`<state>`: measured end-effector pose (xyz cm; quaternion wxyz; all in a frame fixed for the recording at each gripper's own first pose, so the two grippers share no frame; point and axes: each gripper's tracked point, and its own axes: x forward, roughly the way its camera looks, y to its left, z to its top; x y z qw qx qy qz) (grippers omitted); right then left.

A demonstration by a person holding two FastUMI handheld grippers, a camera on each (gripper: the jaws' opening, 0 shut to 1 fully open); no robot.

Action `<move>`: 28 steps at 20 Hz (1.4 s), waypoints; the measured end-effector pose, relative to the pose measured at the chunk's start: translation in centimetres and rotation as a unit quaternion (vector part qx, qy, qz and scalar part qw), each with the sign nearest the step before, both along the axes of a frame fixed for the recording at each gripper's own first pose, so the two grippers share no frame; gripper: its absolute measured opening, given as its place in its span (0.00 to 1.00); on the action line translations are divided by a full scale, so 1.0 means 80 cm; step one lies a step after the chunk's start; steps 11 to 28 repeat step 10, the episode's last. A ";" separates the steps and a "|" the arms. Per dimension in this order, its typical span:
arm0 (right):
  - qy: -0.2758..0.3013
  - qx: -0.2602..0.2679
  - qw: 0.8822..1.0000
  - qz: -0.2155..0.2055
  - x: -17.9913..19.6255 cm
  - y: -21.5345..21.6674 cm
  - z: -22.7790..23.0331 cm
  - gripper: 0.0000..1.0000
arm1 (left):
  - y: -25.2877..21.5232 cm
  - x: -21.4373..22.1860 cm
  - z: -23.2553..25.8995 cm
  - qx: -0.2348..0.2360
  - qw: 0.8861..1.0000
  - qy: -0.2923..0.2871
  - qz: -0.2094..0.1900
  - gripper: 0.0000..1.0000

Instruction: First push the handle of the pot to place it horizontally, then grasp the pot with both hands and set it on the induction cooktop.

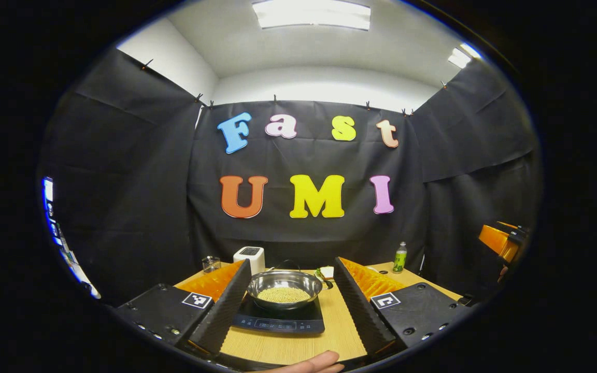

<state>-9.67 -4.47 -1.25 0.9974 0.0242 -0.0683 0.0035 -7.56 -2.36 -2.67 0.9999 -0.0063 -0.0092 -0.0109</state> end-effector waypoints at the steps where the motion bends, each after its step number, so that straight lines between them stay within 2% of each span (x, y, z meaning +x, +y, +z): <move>1: 0.001 0.002 1.000 0.001 0.000 0.001 -0.001 0.95 | 0.001 0.000 -0.004 0.000 1.000 0.006 0.000 0.95; 10: 0.017 0.021 1.000 0.015 0.009 0.016 -0.010 0.95 | 0.031 -0.010 -0.005 -0.008 1.000 -0.002 0.014 0.95; 28: 0.017 0.021 1.000 0.015 0.009 0.016 -0.010 0.95 | 0.031 -0.010 -0.005 -0.008 1.000 -0.002 0.014 0.95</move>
